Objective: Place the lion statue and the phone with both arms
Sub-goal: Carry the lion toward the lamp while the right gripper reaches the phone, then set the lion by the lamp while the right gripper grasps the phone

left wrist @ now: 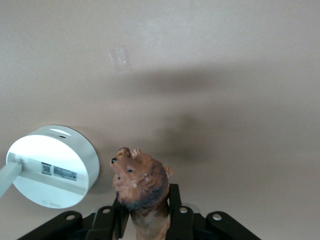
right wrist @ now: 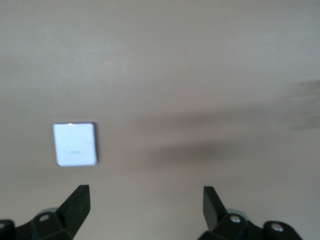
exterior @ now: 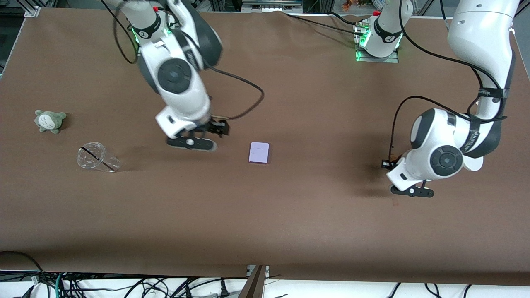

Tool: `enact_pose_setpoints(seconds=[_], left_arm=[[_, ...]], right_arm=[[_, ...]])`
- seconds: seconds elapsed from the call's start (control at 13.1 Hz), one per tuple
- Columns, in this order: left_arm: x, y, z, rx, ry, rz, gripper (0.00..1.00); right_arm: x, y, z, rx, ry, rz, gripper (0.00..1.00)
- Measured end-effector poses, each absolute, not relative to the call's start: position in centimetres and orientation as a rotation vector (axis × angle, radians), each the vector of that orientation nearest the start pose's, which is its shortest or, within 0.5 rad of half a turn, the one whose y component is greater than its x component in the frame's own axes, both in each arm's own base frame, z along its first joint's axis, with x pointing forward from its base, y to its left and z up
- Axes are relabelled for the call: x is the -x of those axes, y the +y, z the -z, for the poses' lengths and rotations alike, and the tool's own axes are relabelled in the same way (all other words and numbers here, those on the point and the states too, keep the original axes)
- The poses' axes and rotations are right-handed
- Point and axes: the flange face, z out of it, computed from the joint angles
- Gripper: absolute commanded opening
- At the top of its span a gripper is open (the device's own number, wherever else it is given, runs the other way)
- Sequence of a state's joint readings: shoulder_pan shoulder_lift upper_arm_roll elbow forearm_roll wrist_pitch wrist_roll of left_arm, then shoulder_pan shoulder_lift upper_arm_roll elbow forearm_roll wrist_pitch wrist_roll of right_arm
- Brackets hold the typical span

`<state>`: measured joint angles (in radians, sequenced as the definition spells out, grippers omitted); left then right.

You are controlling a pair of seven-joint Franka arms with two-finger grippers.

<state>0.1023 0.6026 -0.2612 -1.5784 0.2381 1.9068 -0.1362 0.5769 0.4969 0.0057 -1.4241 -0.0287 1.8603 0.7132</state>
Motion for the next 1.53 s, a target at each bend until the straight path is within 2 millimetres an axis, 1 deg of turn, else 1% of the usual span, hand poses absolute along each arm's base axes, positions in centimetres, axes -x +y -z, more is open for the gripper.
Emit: enact_pose_setpoints(seconds=[0.23,0.38,0.46,0.54,0.61,0.77,0.92,0.99,1.07,1.15,1.22,1.3,1.38,1.53], left_arm=[[-66.0,-6.3,-24.8,2.963,0.221,-0.375,0.12],[-65.8,-5.5,-23.0,2.965,0.219,-0.381,0.12],[-65.6,-5.2,-22.4,2.972,0.217,-0.372,0.15],[-65.5,-5.0,-21.8,2.981,0.217,-0.353,0.41],[-65.3,-5.0,-21.3,2.989,0.22,-0.336,0.99],[-64.8,-5.0,-20.4,2.998,0.226,-0.324,1.0],[-64.9,-5.0,-20.6,3.0,0.226,-0.315,1.0],[-65.0,-5.1,-21.1,3.001,0.227,-0.3,1.0],[-65.3,-5.2,-22.3,3.002,0.227,-0.271,1.0],[-65.7,-5.5,-24.2,3.002,0.229,-0.225,1.0],[-66.1,-5.7,-26.8,2.998,0.23,-0.176,1.0],[-66.2,-6.1,-29.9,2.99,0.231,-0.138,1.0],[-66.2,-6.7,-33.1,2.98,0.236,-0.109,1.0],[-65.7,-7.6,-38.8,2.959,0.239,-0.064,1.0]], right_arm=[[-59.5,42.2,-35.8,3.168,0.253,-0.011,1.0],[-59.5,44.3,-32.3,3.146,0.276,0.024,1.0],[-59.4,45.1,-30.5,3.135,0.291,0.039,1.0],[-59.4,45.7,-29.0,3.123,0.307,0.049,1.0],[-59.3,46.2,-27.8,3.107,0.317,0.053,1.0],[-59.4,46.8,-25.5,3.089,0.327,0.056,1.0],[-59.4,47.5,-23.6,3.09,0.318,0.052,1.0],[-59.2,48.1,-22.7,3.09,0.308,0.054,1.0],[-58.9,48.7,-21.8,3.087,0.298,0.058,1.0],[-58.6,49.2,-20.9,3.086,0.29,0.061,1.0],[-58.4,49.4,-20.0,3.085,0.285,0.063,1.0],[-58.3,49.4,-19.4,3.086,0.284,0.062,1.0],[-58.4,49.4,-19.0,3.087,0.285,0.06,1.0],[-58.4,49.3,-18.8,3.09,0.285,0.059,1.0]])
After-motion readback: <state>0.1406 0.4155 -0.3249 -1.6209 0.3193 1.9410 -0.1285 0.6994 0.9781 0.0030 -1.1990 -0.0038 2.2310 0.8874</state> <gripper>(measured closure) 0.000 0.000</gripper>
